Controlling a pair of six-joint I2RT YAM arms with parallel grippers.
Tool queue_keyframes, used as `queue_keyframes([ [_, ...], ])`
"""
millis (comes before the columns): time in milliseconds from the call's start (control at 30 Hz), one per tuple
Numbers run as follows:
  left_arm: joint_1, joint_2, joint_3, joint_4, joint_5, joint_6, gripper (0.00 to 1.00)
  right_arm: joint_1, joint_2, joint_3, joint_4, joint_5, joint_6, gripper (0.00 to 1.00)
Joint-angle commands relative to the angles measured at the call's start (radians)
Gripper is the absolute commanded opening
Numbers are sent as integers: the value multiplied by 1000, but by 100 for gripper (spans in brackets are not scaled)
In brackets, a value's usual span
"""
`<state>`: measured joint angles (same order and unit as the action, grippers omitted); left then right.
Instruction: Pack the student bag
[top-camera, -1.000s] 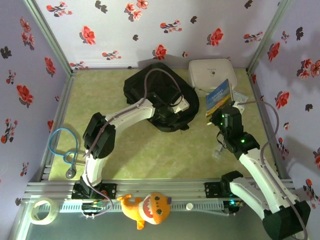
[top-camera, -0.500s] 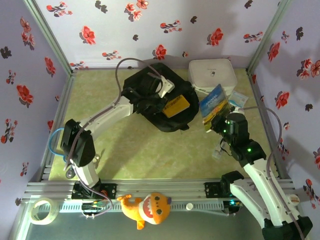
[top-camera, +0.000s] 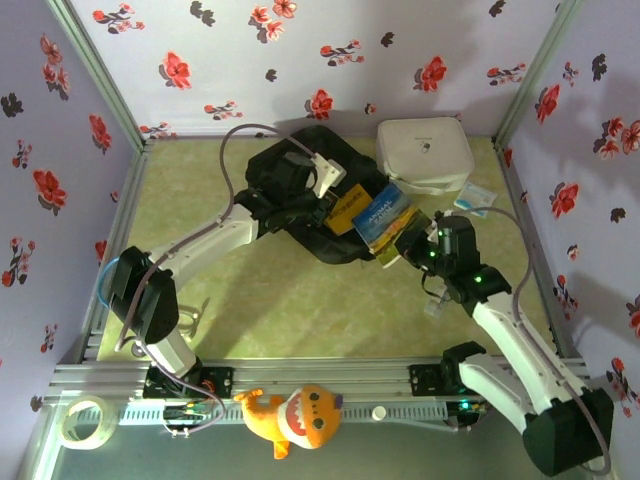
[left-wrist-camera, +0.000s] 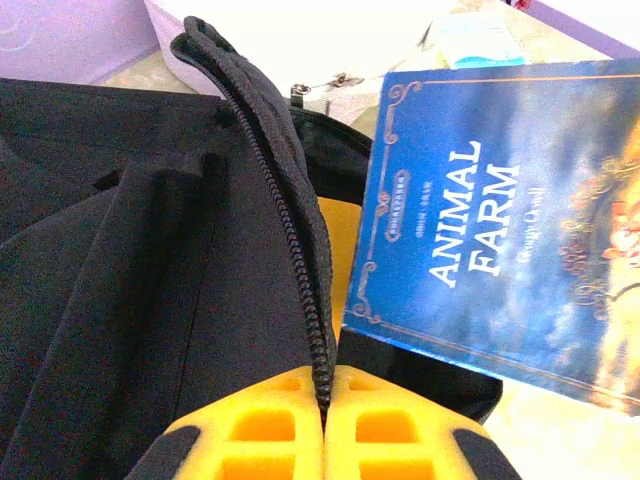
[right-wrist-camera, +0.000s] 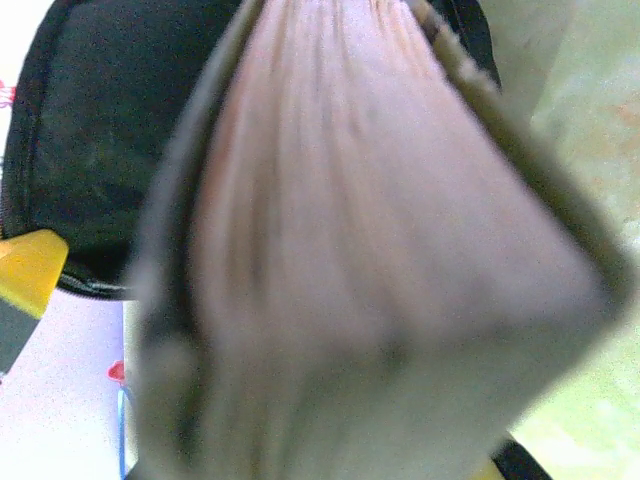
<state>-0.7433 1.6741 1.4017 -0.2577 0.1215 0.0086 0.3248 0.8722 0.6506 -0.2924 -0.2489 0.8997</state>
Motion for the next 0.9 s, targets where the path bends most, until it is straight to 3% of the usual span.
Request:
queue_keyframes([
  [0, -5, -56, -16, 80, 46, -12, 4, -6, 42, -2, 182, -42, 61, 9],
  [267, -4, -80, -66, 133, 75, -10, 4, -6, 296, -4, 408, -39, 187, 10],
  [433, -4, -93, -73, 135, 81, -10, 4, -4, 514, 47, 527, -131, 286, 9],
  [867, -4, -109, -81, 143, 90, -14, 5, 8, 834, 265, 535, -261, 299, 12],
])
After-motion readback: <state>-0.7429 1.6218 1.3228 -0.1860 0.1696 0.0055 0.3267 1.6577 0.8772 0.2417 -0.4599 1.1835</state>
